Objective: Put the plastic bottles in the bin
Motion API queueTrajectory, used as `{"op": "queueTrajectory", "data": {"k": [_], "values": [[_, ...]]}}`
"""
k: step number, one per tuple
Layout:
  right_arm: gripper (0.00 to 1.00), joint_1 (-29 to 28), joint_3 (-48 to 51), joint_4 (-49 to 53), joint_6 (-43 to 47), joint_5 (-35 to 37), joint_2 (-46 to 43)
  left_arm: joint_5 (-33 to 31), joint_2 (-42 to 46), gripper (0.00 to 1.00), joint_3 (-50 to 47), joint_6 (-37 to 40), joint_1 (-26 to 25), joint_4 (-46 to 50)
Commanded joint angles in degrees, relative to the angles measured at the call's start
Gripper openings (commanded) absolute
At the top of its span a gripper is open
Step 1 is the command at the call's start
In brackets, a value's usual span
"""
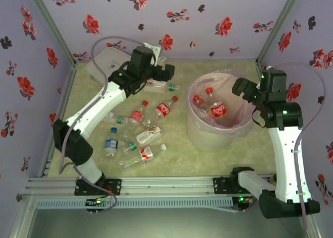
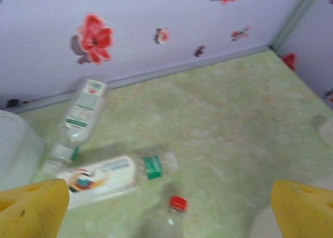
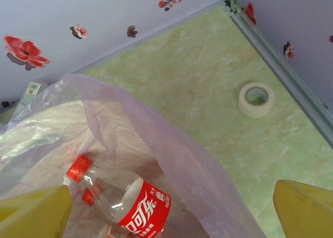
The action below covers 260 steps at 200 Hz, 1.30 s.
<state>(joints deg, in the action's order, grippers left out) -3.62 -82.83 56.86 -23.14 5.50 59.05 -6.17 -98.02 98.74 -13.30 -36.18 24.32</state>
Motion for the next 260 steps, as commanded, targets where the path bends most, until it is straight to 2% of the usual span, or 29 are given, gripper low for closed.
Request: {"op": "queueTrajectory", "data": {"k": [1, 36, 97, 143, 208, 220, 260], "values": [[1.0, 0.37, -0.51, 0.78, 0.6, -2.91, -0.12, 2.35, -8.2, 0.95, 4.8, 2.85, 4.71, 1.07], [1.0, 0.42, 1.21, 2.78, 2.11, -3.97, -1.48, 4.19, -23.1, 0.92, 16.94, 4.39, 8.76, 3.49], [1.0, 0.45, 3.31, 4.84, 4.46, -3.91, -3.21, 1.04, -46.86, 0.89, 43.53, 5.08, 12.52, 13.39], [1.0, 0.49, 3.81, 3.63, 5.19, -4.78, -3.7, 0.2, -52.88, 0.92, 46.29, 5.2, 13.84, 13.44], [1.0, 0.46, 4.1, 2.64, 5.13, -5.5, -3.97, 0.86, -58.42, 0.9, 49.17, 7.05, 13.88, 15.39], [1.0, 0.46, 4.0, 2.55, 4.95, -5.5, -4.09, 0.65, -59.64, 0.87, 51.8, 6.97, 13.94, 17.22], [1.0, 0.45, 3.86, 2.29, 4.42, -6.03, -4.25, 0.53, -58.87, 0.7, 50.16, 6.79, 13.95, 15.65]]}}
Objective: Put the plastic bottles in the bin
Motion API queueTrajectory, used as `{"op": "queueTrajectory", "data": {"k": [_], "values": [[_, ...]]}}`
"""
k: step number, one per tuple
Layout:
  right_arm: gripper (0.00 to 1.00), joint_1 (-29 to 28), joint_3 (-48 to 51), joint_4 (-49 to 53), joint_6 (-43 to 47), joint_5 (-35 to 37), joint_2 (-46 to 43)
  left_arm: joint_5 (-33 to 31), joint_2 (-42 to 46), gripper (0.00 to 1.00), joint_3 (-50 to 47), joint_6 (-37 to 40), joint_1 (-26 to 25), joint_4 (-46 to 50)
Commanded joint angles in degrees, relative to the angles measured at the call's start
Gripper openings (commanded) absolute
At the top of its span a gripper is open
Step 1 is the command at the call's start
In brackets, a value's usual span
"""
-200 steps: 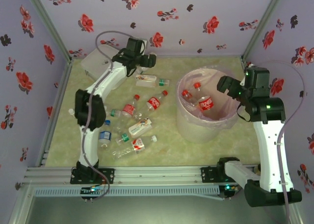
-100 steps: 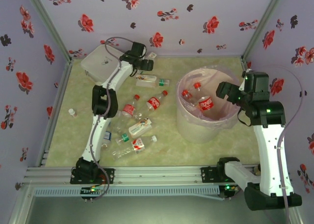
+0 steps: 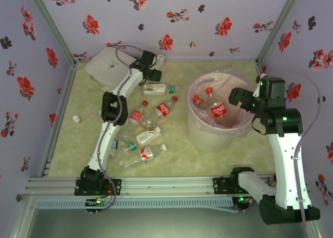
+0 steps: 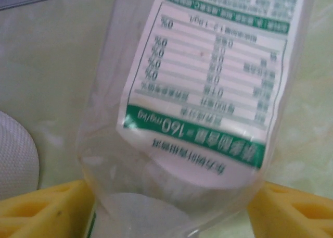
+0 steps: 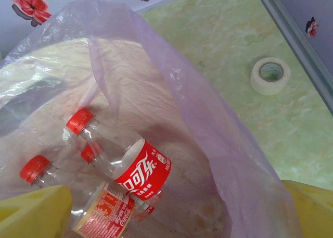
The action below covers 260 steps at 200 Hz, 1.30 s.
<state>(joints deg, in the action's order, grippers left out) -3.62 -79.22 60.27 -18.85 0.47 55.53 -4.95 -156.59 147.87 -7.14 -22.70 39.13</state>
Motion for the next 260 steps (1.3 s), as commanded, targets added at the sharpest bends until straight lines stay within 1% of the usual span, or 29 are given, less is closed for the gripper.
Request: {"op": "queueTrajectory", "data": {"k": [1, 36, 61, 102, 127, 141, 156, 184, 195, 210, 236, 248, 260], "values": [[1.0, 0.45, 0.23, -1.08, 0.09, -1.0, -0.79, -0.73, -0.29, 0.69, 1.02, 0.68, 0.46, 0.8], [1.0, 0.5, -0.5, -0.39, -0.34, -1.32, -1.1, -1.02, 0.97, 0.52, -0.47, 0.13, 0.43, 0.15], [1.0, 0.45, -1.48, 0.87, -0.91, -1.17, -1.42, -0.53, 5.05, 0.43, -4.69, -0.41, 0.46, -2.47], [1.0, 0.45, -4.08, 1.24, -2.63, -3.31, -1.95, -0.01, 14.68, 0.35, -14.32, -0.62, 0.32, -7.4], [0.99, 0.45, -5.59, 1.0, -3.19, -4.74, -2.43, 0.77, 21.15, 0.34, -21.05, -0.86, 0.2, -9.53], [0.99, 0.47, -6.77, 0.82, -3.09, -5.98, -2.23, 1.79, 25.68, 0.33, -26.7, -0.88, -0.04, -11.72], [0.99, 0.5, -8.15, 0.1, -2.95, -8.85, -1.85, 2.52, 31.13, 0.31, -33.31, -1.1, -0.47, -14.66], [0.99, -0.21, -10.07, -5.86, -5.42, -19.98, -0.3, 5.06, 44.43, 0.28, -46.71, -3.32, -1.88, -21.39], [0.99, -1.57, -10.63, -8.7, -7.22, -22.08, 0.56, 5.91, 49.84, 0.28, -52.08, -4.23, -2.79, -23.78], [0.99, -5.04, -11.49, -11.58, -8.39, -21.11, 2.18, 6.69, 56.8, 0.28, -58.8, -4.99, -4.6, -26.27], [0.98, -14.63, -13.32, -15.36, -8.43, -16.94, 6.45, 9.76, 67.32, 0.27, -68.96, -6.15, -8.37, -28.69], [0.98, -18.5, -14.42, -17.13, -8.74, -16.5, 9.03, 11.93, 72.04, 0.26, -74.27, -8.3, -9.55, -31.46], [0.98, -22.11, -15.31, -19.04, -8.5, -15.87, 11.56, 13.83, 76.5, 0.22, -80.2, -11.43, -10.62, -36.65]]}}
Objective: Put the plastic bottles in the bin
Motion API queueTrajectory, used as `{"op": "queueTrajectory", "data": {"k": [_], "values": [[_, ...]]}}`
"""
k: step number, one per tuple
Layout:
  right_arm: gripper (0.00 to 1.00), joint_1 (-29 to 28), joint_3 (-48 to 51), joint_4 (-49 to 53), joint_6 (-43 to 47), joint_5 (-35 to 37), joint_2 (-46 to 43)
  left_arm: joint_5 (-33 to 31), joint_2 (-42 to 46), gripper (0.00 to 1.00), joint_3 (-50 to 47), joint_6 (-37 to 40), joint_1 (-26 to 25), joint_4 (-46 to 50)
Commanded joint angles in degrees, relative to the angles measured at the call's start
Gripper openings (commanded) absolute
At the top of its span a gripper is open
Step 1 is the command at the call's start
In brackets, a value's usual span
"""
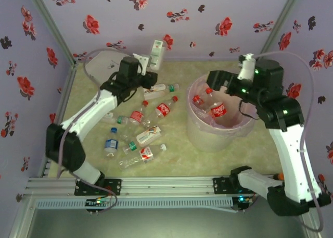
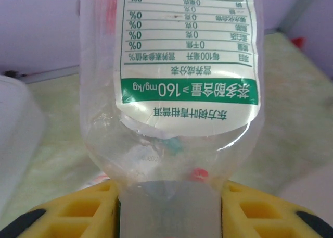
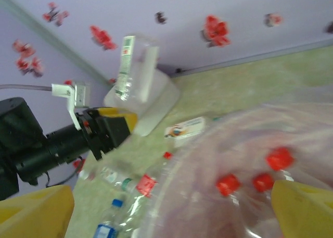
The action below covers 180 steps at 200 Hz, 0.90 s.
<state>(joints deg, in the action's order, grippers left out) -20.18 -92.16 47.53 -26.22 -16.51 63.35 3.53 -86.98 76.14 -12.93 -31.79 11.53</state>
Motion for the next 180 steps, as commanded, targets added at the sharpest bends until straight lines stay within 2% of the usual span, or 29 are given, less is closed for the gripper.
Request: {"op": "queueTrajectory", "data": {"k": [1, 26, 55, 79, 129, 151, 180], "values": [[0.98, -5.86, -2.43, -6.43, -1.08, 1.17, 3.99, 5.53, 7.25, 0.22, -9.03, -5.89, -1.61, -9.58], [0.99, -11.93, -4.85, -7.55, 0.36, 2.23, 10.25, 6.14, 14.86, 0.19, -19.92, -10.1, -4.81, -19.69], [1.0, -15.94, -7.08, -7.78, 1.79, 2.86, 16.5, 5.87, 19.61, 0.18, -24.98, -11.11, -7.87, -24.16], [0.99, -16.58, -7.03, -9.39, 2.84, 3.49, 19.9, 5.79, 21.38, 0.17, -28.67, -10.55, -9.89, -29.14], [0.99, -16.62, -6.2, -12.52, 3.15, 4.31, 21.99, 5.61, 22.05, 0.18, -29.73, -10.02, -11.75, -29.47], [0.91, -16.57, -6.37, -13.25, 3.15, 4.21, 22.08, 5.61, 21.74, 0.19, -29.84, -9.49, -12.44, -29.37], [0.71, -16.55, -6.34, -14.08, 3.29, 4.99, 21.76, 5.61, 22.06, 0.22, -29.95, -9.0, -12.61, -29.28]]}}
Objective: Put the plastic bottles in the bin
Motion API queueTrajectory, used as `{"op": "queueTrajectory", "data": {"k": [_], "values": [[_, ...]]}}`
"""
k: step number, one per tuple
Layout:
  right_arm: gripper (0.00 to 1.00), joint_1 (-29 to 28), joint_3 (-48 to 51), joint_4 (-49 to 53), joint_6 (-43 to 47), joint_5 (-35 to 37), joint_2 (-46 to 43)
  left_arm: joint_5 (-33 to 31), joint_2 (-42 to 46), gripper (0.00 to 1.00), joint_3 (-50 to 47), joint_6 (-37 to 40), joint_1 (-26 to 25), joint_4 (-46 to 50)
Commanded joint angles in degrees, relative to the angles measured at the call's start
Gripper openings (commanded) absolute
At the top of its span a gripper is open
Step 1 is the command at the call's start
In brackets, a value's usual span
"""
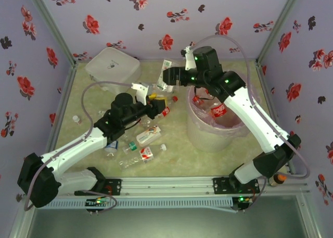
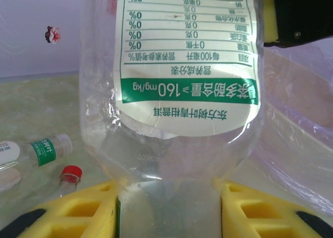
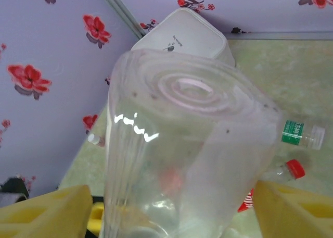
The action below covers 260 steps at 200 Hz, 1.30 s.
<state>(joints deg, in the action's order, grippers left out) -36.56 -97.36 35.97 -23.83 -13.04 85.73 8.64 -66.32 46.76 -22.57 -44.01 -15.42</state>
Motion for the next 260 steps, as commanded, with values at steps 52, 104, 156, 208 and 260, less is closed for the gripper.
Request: {"op": "queueTrajectory", "data": {"k": [52, 104, 156, 208, 260], "values": [[0.48, 0.06, -3.35, -2.85, 1.82, 2.05, -0.39, 0.33, 3.45, 0.32, -1.11, 1.21, -0.59, -1.7], [0.41, 0.53, -7.47, -1.75, 2.76, 2.06, -0.54, -1.99, 5.54, 0.74, -1.76, 1.47, -0.47, -1.13], [0.35, 5.21, -14.29, 5.74, 6.43, 7.77, -6.08, -8.45, 7.09, 0.87, -0.5, 2.24, -0.2, 7.11], [0.28, 8.03, -13.23, 16.62, 15.04, 23.21, -16.85, -12.61, -2.11, 0.87, 7.93, 2.89, 5.28, 23.34], [0.23, 8.12, -9.69, 29.08, 18.82, 35.87, -19.41, -15.94, -11.59, 0.88, 13.83, 4.76, 7.01, 31.06]]}}
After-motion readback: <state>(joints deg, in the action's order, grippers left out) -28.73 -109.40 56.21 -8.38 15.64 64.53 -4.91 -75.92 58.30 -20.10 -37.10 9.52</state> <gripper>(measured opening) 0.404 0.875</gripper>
